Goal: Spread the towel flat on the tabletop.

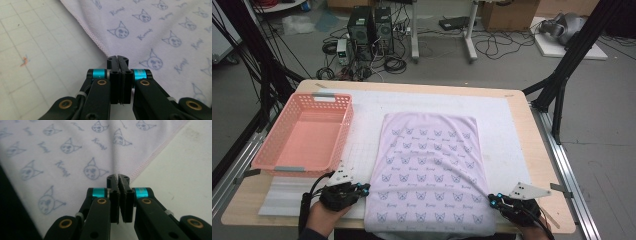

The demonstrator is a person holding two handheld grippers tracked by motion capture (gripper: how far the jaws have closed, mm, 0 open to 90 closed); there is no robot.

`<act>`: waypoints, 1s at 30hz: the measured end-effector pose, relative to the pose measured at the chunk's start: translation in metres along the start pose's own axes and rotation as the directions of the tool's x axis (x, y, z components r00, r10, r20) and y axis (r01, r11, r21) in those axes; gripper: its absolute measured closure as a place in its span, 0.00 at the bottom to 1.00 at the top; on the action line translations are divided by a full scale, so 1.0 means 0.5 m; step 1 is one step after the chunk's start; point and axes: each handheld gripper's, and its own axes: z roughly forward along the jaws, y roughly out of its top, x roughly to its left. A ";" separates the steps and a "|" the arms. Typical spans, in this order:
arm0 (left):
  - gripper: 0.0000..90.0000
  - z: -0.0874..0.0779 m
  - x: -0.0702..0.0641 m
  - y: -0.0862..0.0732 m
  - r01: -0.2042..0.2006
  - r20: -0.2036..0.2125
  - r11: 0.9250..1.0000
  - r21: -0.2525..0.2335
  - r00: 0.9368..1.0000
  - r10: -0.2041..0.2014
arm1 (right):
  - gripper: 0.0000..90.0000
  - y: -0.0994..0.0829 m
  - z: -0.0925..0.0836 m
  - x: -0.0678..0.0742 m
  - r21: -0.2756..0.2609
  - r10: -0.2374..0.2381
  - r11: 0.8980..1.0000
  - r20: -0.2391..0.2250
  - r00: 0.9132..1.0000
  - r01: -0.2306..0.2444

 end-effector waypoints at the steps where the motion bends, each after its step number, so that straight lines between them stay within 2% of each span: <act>1: 0.99 -0.004 0.001 -0.002 0.003 0.008 1.000 -0.008 1.000 -0.003 | 0.97 0.000 -0.005 0.002 0.002 -0.005 1.000 -0.009 1.000 0.005; 2: 0.98 -0.005 0.001 -0.003 0.008 0.015 1.000 -0.020 1.000 -0.008 | 0.95 0.001 -0.008 0.004 0.000 -0.009 1.000 -0.025 1.000 0.009; 3: 0.94 -0.006 0.001 -0.002 0.000 0.010 0.999 -0.038 1.000 0.000 | 0.87 0.003 -0.010 0.004 -0.002 -0.010 1.000 -0.029 1.000 0.009; 4: 0.79 -0.003 0.003 0.001 0.012 0.004 0.998 -0.064 1.000 -0.012 | 0.73 0.005 -0.010 0.003 -0.018 -0.004 1.000 -0.018 1.000 0.003; 5: 0.65 -0.001 0.006 0.005 0.029 0.006 0.996 -0.086 1.000 -0.028 | 0.69 0.007 -0.010 0.001 -0.039 0.022 0.999 -0.001 1.000 -0.022; 6: 0.58 0.002 0.010 0.010 0.043 0.011 0.992 -0.119 0.999 -0.042 | 0.67 0.010 -0.009 -0.004 -0.070 0.037 0.997 0.006 0.999 -0.036; 8: 0.52 0.008 0.016 0.021 0.051 0.024 0.986 -0.157 0.999 -0.048 | 0.55 0.019 -0.004 -0.014 -0.105 0.062 0.993 0.041 0.997 -0.058; 10: 0.46 0.017 0.026 0.037 0.068 0.033 0.979 -0.194 0.997 -0.063 | 0.53 0.030 0.004 -0.026 -0.127 0.086 0.989 0.086 0.993 -0.074; 12: 0.46 0.026 0.035 0.051 0.070 0.033 0.974 -0.214 0.997 -0.064 | 0.54 0.043 0.018 -0.039 -0.135 0.094 0.988 0.117 0.989 -0.078; 15: 0.46 0.051 0.054 0.075 0.077 0.001 0.976 -0.203 0.997 -0.079 | 0.56 0.066 0.056 -0.065 -0.115 0.116 0.988 0.163 0.980 -0.098; 16: 0.48 0.065 0.061 0.084 0.081 -0.028 0.979 -0.189 0.996 -0.088 | 0.56 0.073 0.071 -0.073 -0.102 0.126 0.989 0.173 0.977 -0.109; 18: 0.49 0.091 0.077 0.098 0.095 -0.060 0.982 -0.165 0.992 -0.107 | 0.58 0.086 0.104 -0.088 -0.098 0.136 0.988 0.174 0.975 -0.121; 20: 0.53 0.120 0.093 0.109 0.113 -0.102 0.985 -0.128 0.987 -0.126 | 0.67 0.102 0.127 -0.098 -0.051 0.148 0.989 0.200 0.969 -0.141; 21: 0.54 0.134 0.098 0.113 0.127 -0.113 0.986 -0.107 0.984 -0.139 | 0.78 0.108 0.133 -0.103 -0.042 0.141 0.990 0.212 0.967 -0.135; 22: 0.58 0.148 0.099 0.116 0.129 -0.116 0.988 -0.084 0.983 -0.139 | 0.80 0.112 0.139 -0.108 -0.022 0.148 0.989 0.208 0.967 -0.146; 23: 0.61 0.153 0.095 0.119 0.106 -0.153 0.991 -0.085 0.981 -0.118 | 0.91 0.114 0.141 -0.113 -0.027 0.155 0.988 0.194 0.969 -0.152; 24: 0.74 0.156 0.093 0.120 0.093 -0.161 0.992 -0.081 0.981 -0.105 | 0.94 0.116 0.143 -0.113 -0.025 0.139 0.990 0.187 0.972 -0.137; 25: 0.89 0.157 0.090 0.121 0.086 -0.181 0.993 -0.078 0.979 -0.099 | 0.97 0.117 0.144 -0.112 -0.021 0.119 0.993 0.189 0.975 -0.117; 26: 0.98 0.158 0.090 0.122 0.080 -0.187 0.994 -0.075 0.978 -0.093 | 0.98 0.119 0.144 -0.110 -0.013 0.102 0.995 0.199 0.975 -0.101; 27: 0.98 0.158 0.090 0.123 0.082 -0.192 0.994 -0.075 0.977 -0.095 | 0.98 0.121 0.145 -0.110 -0.007 0.086 0.996 0.212 0.974 -0.086; 28: 0.98 0.158 0.091 0.124 0.089 -0.232 0.993 -0.082 0.967 -0.106 | 0.98 0.121 0.145 -0.111 -0.007 0.084 0.996 0.228 0.970 -0.085; 29: 0.98 0.157 0.095 0.124 0.095 -0.259 0.992 -0.087 0.959 -0.115 | 0.98 0.122 0.144 -0.115 -0.002 0.086 0.996 0.255 0.963 -0.089; 30: 0.98 0.157 0.102 0.125 0.121 -0.259 0.988 -0.093 0.955 -0.141 | 0.98 0.120 0.143 -0.119 -0.006 0.100 0.995 0.255 0.962 -0.102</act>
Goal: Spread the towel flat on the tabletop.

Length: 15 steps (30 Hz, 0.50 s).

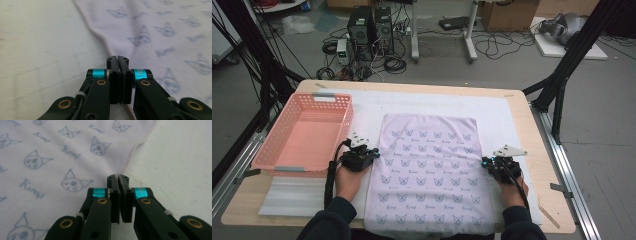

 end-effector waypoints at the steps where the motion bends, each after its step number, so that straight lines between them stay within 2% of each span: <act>1: 0.98 0.001 0.004 0.001 0.014 0.009 1.000 0.000 1.000 -0.014 | 0.98 0.000 0.000 -0.004 -0.002 0.002 1.000 0.002 1.000 -0.002; 3: 0.97 0.001 0.003 0.001 -0.001 0.010 1.000 -0.002 1.000 0.001 | 0.96 -0.002 -0.002 -0.005 -0.005 -0.001 1.000 -0.001 1.000 0.001; 4: 0.96 0.000 0.003 0.001 -0.009 0.015 1.000 -0.005 1.000 0.009 | 0.86 -0.002 -0.002 -0.006 -0.010 0.004 1.000 -0.022 1.000 -0.004; 5: 0.88 -0.002 0.004 0.001 -0.005 0.018 1.000 -0.013 1.000 0.005 | 0.73 -0.003 -0.004 -0.007 -0.018 0.007 1.000 -0.020 1.000 -0.007; 6: 0.76 -0.004 0.006 0.002 0.004 0.032 1.000 -0.023 0.999 -0.003 | 0.67 -0.005 -0.008 -0.011 -0.035 0.023 0.999 -0.014 1.000 -0.023; 7: 0.67 -0.008 0.007 0.002 0.008 0.046 0.999 -0.036 0.999 -0.006 | 0.63 -0.006 -0.014 -0.016 -0.053 0.039 0.998 -0.026 0.999 -0.041; 9: 0.57 -0.019 0.009 0.004 -0.006 0.091 0.997 -0.079 0.996 0.013 | 0.54 -0.008 -0.028 -0.026 -0.084 0.047 0.995 -0.035 0.998 -0.050; 11: 0.48 -0.030 0.007 0.005 -0.025 0.145 0.989 -0.143 0.988 0.046 | 0.50 -0.009 -0.045 -0.032 -0.118 0.046 0.992 -0.053 0.998 -0.052; 13: 0.40 -0.039 0.004 0.007 -0.029 0.192 0.978 -0.206 0.979 0.070 | 0.46 -0.009 -0.061 -0.036 -0.150 0.032 0.988 -0.065 0.997 -0.042; 15: 0.31 -0.046 0.001 0.010 -0.018 0.213 0.970 -0.244 0.975 0.071 | 0.42 -0.008 -0.077 -0.038 -0.180 0.026 0.983 -0.049 0.998 -0.035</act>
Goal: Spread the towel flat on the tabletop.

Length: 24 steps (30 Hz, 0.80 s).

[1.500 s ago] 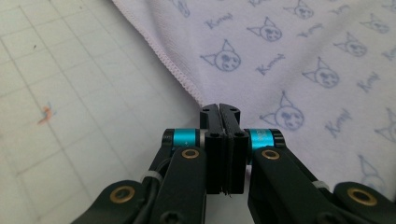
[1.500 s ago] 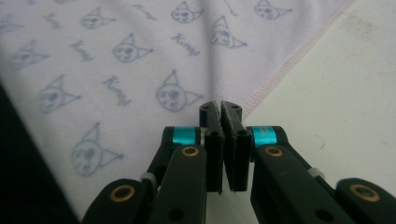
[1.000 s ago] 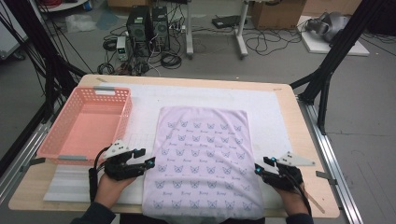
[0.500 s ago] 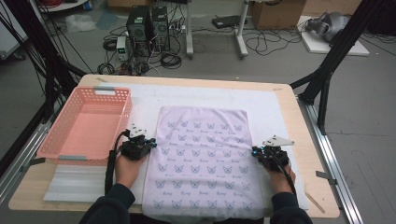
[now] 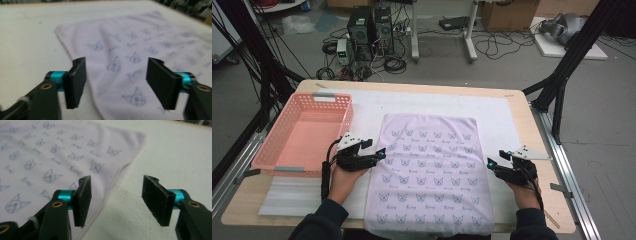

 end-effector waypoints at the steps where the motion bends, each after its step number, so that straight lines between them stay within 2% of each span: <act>1: 0.30 -0.003 -0.004 0.002 0.004 -0.009 1.000 -0.011 1.000 -0.004 | 0.38 0.002 -0.007 -0.001 -0.016 0.003 1.000 0.000 1.000 -0.003; 4: 0.19 -0.010 -0.006 0.003 0.023 0.011 0.999 -0.030 1.000 -0.022 | 0.29 0.005 -0.022 -0.003 -0.043 -0.007 0.999 0.006 1.000 0.008; 6: 0.19 -0.017 -0.005 0.002 0.034 0.032 0.998 -0.054 0.999 -0.033 | 0.22 0.005 -0.026 -0.005 -0.050 -0.011 0.999 0.013 1.000 0.012; 10: 0.18 -0.021 -0.003 0.001 0.023 0.070 0.997 -0.079 0.997 -0.018 | 0.21 0.002 -0.023 -0.006 -0.036 -0.019 0.999 0.019 1.000 0.019; 13: 0.18 -0.018 -0.005 -0.004 -0.035 0.070 0.995 -0.092 0.997 0.041 | 0.20 0.003 -0.017 -0.001 -0.028 -0.026 0.999 0.014 1.000 0.026; 15: 0.18 -0.016 -0.006 -0.006 -0.060 0.065 0.995 -0.075 0.996 0.065 | 0.20 0.006 -0.011 0.002 -0.028 -0.034 0.999 0.007 0.999 0.034; 16: 0.18 -0.015 -0.005 -0.007 -0.062 0.062 0.996 -0.067 0.996 0.066 | 0.20 0.007 -0.009 0.005 -0.030 -0.033 0.999 0.005 0.999 0.034; 18: 0.18 -0.013 -0.004 -0.007 -0.039 0.065 0.997 -0.067 0.997 0.043 | 0.20 0.008 -0.005 0.008 -0.025 -0.040 0.999 0.000 0.999 0.040; 20: 0.20 -0.015 -0.005 -0.006 -0.041 0.051 0.997 -0.060 0.998 0.044 | 0.20 0.008 -0.001 0.009 -0.020 -0.045 0.999 -0.005 0.999 0.045; 22: 0.20 -0.016 -0.006 -0.005 -0.042 0.041 0.998 -0.050 0.998 0.044 | 0.20 0.008 -0.001 0.010 -0.016 -0.041 0.999 -0.012 0.999 0.041; 24: 0.19 -0.015 -0.005 -0.005 -0.022 0.043 0.999 -0.044 0.999 0.024 | 0.20 0.009 -0.002 0.010 -0.024 -0.030 0.999 -0.013 0.999 0.030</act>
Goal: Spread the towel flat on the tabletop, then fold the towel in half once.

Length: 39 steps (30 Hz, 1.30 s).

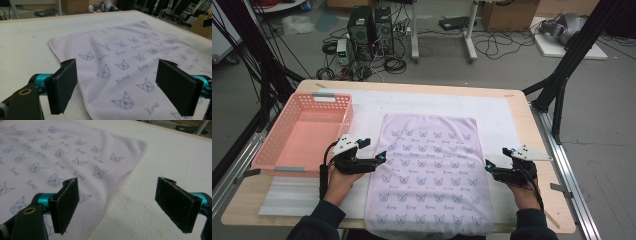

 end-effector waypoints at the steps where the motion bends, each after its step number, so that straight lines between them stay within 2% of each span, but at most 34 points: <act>1: 0.19 0.001 0.001 0.000 0.014 -0.008 1.000 0.001 1.000 -0.014 | 0.20 0.000 0.000 -0.002 -0.006 -0.006 1.000 0.002 1.000 0.006; 5: 0.18 0.001 0.006 0.000 0.055 -0.028 0.998 0.006 0.998 -0.055 | 0.20 0.000 0.007 -0.005 -0.003 -0.004 1.000 0.000 1.000 0.004; 10: 0.19 0.009 0.013 0.002 0.067 -0.034 0.998 0.002 0.997 -0.067 | 0.20 0.006 0.019 -0.004 0.004 -0.001 1.000 -0.012 1.000 0.001; 12: 0.19 0.016 0.014 0.008 0.067 -0.050 0.997 0.024 0.997 -0.066 | 0.20 0.007 0.026 -0.006 0.012 0.004 1.000 -0.013 1.000 -0.004; 16: 0.20 0.029 0.018 0.028 0.061 -0.054 0.998 0.029 0.997 -0.059 | 0.20 0.012 0.045 -0.018 0.027 0.028 0.999 -0.019 0.999 -0.027; 20: 0.22 0.056 0.028 0.042 0.063 -0.070 0.995 0.076 0.996 -0.058 | 0.20 0.021 0.073 -0.032 0.057 0.057 0.997 -0.035 0.998 -0.055; 23: 0.25 0.081 0.043 0.053 0.104 -0.099 0.989 0.104 0.991 -0.094 | 0.20 0.035 0.102 -0.045 0.090 0.070 0.994 -0.033 0.997 -0.067; 24: 0.26 0.089 0.049 0.057 0.123 -0.105 0.987 0.104 0.988 -0.112 | 0.20 0.040 0.112 -0.048 0.105 0.072 0.992 -0.034 0.997 -0.068; 26: 0.26 0.105 0.060 0.065 0.137 -0.117 0.985 0.105 0.985 -0.124 | 0.20 0.052 0.133 -0.054 0.137 0.064 0.989 -0.039 0.997 -0.058; 28: 0.26 0.123 0.068 0.073 0.115 -0.135 0.983 0.144 0.986 -0.095 | 0.20 0.065 0.152 -0.057 0.167 0.069 0.984 -0.049 0.996 -0.060; 30: 0.27 0.140 0.076 0.078 0.109 -0.161 0.980 0.166 0.984 -0.082 | 0.20 0.077 0.170 -0.061 0.185 0.066 0.981 -0.046 0.997 -0.056; 35: 0.30 0.171 0.104 0.072 0.124 -0.225 0.970 0.209 0.971 -0.076 | 0.21 0.090 0.215 -0.073 0.231 0.086 0.970 -0.016 0.996 -0.080; 38: 0.34 0.187 0.121 0.052 0.145 -0.270 0.956 0.254 0.960 -0.074 | 0.26 0.092 0.238 -0.076 0.255 0.081 0.963 0.011 0.997 -0.081; 39: 0.36 0.191 0.124 0.046 0.151 -0.270 0.952 0.268 0.960 -0.076 | 0.28 0.091 0.244 -0.077 0.255 0.084 0.963 0.022 0.996 -0.087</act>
